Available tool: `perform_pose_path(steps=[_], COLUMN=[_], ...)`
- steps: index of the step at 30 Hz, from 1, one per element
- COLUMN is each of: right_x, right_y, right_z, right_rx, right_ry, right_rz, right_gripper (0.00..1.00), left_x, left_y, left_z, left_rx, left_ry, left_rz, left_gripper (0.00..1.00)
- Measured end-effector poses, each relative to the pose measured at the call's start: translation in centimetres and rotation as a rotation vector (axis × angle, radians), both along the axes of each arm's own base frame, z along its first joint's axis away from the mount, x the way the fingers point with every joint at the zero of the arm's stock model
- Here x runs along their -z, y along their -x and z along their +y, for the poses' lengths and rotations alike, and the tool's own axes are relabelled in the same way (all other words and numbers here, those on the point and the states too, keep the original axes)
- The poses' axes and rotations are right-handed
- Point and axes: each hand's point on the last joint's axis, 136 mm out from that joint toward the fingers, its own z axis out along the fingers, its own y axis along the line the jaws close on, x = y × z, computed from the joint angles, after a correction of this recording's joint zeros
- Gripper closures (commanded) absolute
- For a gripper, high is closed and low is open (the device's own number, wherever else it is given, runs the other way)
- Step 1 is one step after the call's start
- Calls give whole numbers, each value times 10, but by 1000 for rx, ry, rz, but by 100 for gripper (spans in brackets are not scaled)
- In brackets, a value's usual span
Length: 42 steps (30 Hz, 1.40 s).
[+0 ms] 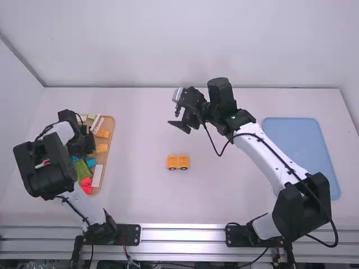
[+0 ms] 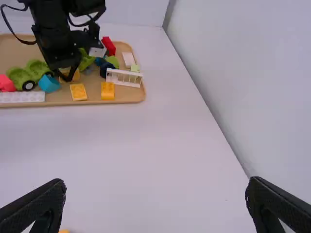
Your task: Assemble lego blocks to make yellow taxi
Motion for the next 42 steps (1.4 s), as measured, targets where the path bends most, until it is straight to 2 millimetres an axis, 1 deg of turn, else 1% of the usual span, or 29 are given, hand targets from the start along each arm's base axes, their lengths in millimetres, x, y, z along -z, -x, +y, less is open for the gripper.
perform_pose_path(steps=[1, 2, 3, 4, 5, 6, 7, 8, 9, 10, 11, 12, 13, 14, 15, 16, 17, 18, 19, 20, 25, 26, 28, 30, 37, 40, 42], right_x=[0, 0, 0, 0, -1, -1, -1, 0, 4, 6, 12, 17, 23, 27, 37, 44, 46, 50, 53, 54, 44, 41, 39, 38, 29, 28, 31], right_y=[-2, -3, -6, -11, -16, -19, -23, -28, -31, -33, -35, -35, -36, -35, -34, -31, -29, -26, -22, -17, -3, -1, 2, 7, 13, 9, 7], right_z=[-2, -3, -7, -14, -20, -23, -27, -32, -35, -36, -38, -37, -37, -35, -32, -29, -28, -25, -22, -19, -17, -18, -20, -21, -18, -20, -21], right_rx=[12, 20, 39, 69, 94, 108, 125, 141, 149, 152, 148, 139, 128, 118, 87, 56, 44, 13, -13, -49, -151, -170, -187, -208, -291, -263, -228], right_ry=[-7, -10, -18, -28, -41, -49, -62, -81, -92, -98, -110, -118, -124, -130, -143, -155, -159, -170, -182, -198, -257, -271, -284, -296, -341, -362, -361], right_rz=[13, 20, 37, 61, 79, 87, 100, 126, 152, 167, 199, 225, 251, 271, 316, 353, 363, 390, 412, 435, 474, 485, 500, 519, 461, 504, 554], right_gripper=[1, 1, 1, 1, 1, 1, 1, 1, 1, 1, 1, 1, 1, 1, 1, 1, 1, 2, 2, 1, 3, 5, 14, 18, 18, 25, 26], left_x=[-15, -23, -39, -57, -77, -83, -95, -111, -121, -125, -134, -141, -146, -150, -159, -165, -167, -171, -172, -173, -172, -173, -174, -176, -173, -171, -170], left_y=[-6, -9, -15, -20, -27, -29, -33, -37, -39, -39, -40, -41, -41, -41, -40, -40, -39, -38, -36, -34, -30, -31, -33, -35, -40, -40, -39], left_z=[1, 0, -3, -10, -24, -30, -42, -64, -81, -88, -111, -131, -149, -161, -194, -214, -222, -243, -255, -272, -312, -322, -331, -341, -371, -381, -384], left_rx=[4, 9, 23, 49, 91, 108, 144, 217, 272, 295, 381, 455, 526, 572, 694, 767, 792, 864, 902, 956, 1068, 1088, 1099, 1099, 1115, 1121, 1125], left_ry=[-38, -54, -86, -120, -152, -161, -176, -196, -207, -210, -213, -209, -204, -198, -182, -167, -160, -146, -136, -119, -82, -72, -58, -35, 21, 43, 49], left_rz=[-42, -65, -113, -169, -236, -259, -299, -365, -407, -423, -472, -515, -555, -584, -664, -716, -738, -791, -818, -852, -919, -937, -960, -985, -1032, -1041, -1042], left_gripper=[94, 94, 94, 95, 95, 94, 95, 94, 94, 93, 92, 91, 89, 88, 87, 85, 85, 84, 82, 82, 82, 82, 83, 84, 85, 85, 85])
